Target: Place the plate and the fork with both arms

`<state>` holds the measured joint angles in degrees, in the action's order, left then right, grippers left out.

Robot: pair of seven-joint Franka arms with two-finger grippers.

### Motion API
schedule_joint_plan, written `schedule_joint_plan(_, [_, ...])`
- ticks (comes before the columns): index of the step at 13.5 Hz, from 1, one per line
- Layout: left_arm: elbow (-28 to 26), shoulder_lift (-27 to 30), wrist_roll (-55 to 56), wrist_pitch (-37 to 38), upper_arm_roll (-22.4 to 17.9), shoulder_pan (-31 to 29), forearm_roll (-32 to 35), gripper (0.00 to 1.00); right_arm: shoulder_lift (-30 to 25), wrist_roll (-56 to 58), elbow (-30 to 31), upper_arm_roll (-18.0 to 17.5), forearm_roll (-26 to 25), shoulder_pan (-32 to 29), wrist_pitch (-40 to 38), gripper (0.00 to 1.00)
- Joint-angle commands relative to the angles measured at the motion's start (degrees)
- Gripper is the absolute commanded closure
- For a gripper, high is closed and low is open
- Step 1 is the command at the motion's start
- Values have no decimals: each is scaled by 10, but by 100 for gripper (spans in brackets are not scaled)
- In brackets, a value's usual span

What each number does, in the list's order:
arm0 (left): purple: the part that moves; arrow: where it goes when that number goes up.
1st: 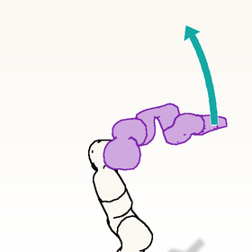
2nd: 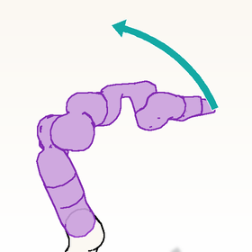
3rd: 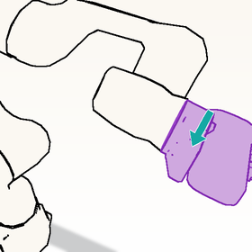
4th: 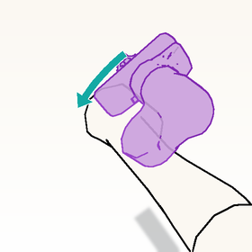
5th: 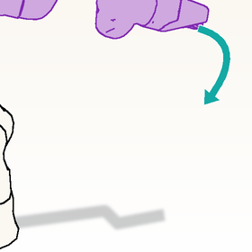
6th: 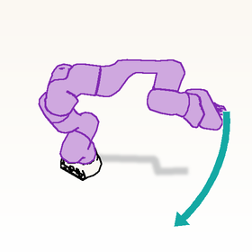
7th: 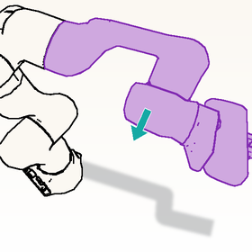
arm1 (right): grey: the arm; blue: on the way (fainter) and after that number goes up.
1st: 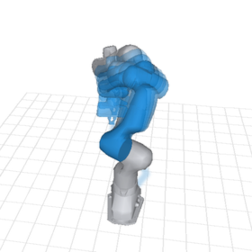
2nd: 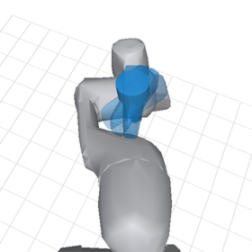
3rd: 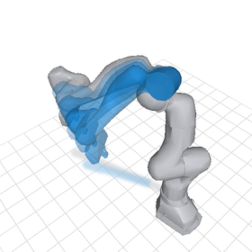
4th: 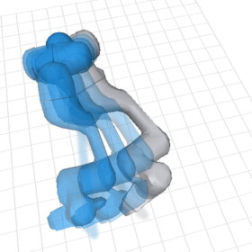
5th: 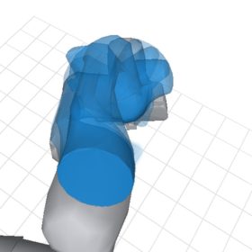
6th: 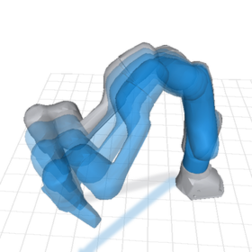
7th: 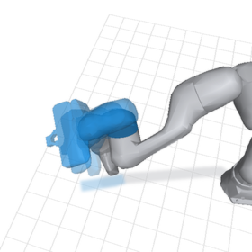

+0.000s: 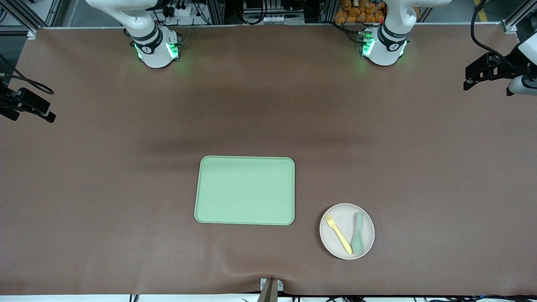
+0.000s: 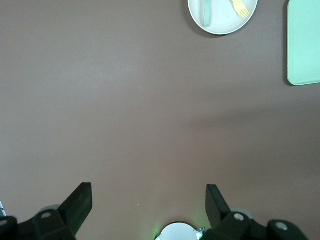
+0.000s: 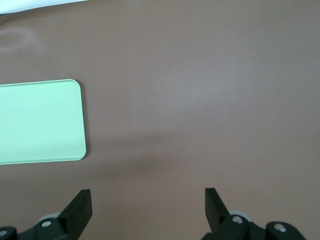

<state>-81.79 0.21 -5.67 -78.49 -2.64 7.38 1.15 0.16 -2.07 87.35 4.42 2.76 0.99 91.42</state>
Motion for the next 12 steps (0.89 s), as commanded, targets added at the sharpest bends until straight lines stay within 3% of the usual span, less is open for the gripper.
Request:
schedule_joint_plan(1, [-6, 9, -7, 0, 7, -5, 11, 0, 3, 3, -8, -6, -4, -6, -10, 0])
schedule_joint_plan(9, [-2, 5, -8, 0, 6, -4, 11, 0, 4, 1, -7, -6, -3, -6, -17, 0])
schedule_joint_plan(12, [14, -31, 5, -3, 5, -5, -1, 0, 5, 2, -5, -6, -3, -6, -18, 0])
